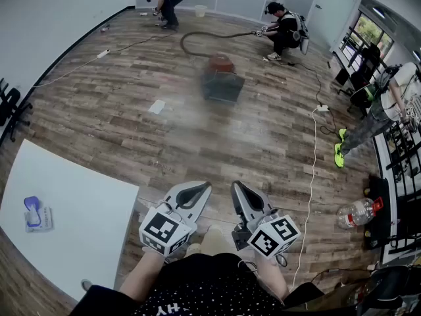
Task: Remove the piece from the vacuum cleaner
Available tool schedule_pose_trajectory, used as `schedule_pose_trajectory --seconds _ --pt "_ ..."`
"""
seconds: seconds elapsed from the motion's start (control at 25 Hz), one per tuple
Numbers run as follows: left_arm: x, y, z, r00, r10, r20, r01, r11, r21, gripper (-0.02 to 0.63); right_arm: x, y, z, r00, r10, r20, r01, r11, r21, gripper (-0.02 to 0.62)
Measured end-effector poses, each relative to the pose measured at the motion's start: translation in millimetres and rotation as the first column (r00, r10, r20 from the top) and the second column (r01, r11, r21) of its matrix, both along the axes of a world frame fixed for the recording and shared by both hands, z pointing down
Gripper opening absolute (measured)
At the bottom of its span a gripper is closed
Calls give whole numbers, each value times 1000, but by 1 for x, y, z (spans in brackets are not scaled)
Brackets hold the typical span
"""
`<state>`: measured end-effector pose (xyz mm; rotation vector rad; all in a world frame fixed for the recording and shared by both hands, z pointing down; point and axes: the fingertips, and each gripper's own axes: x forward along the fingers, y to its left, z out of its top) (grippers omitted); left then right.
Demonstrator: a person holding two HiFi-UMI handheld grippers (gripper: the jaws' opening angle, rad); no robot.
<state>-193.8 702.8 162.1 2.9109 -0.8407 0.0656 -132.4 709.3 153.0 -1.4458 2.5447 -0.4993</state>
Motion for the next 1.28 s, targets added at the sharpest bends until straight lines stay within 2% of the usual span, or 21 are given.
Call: schedule_pose_trajectory --seconds 0.28,0.96,1.28 --pt "13 -42 5 1000 -4 -2 4 1000 -7 9 19 -45 2 1000 13 10 -13 1000 0 11" --pt "66 -226 -6 1000 14 -6 -14 1000 20 9 75 -224 -7 999 34 13 -34 999 32 11" --pt "87 -275 1 1000 10 1 -10 1000 26 9 93 -272 1 999 25 25 -26 999 37 11"
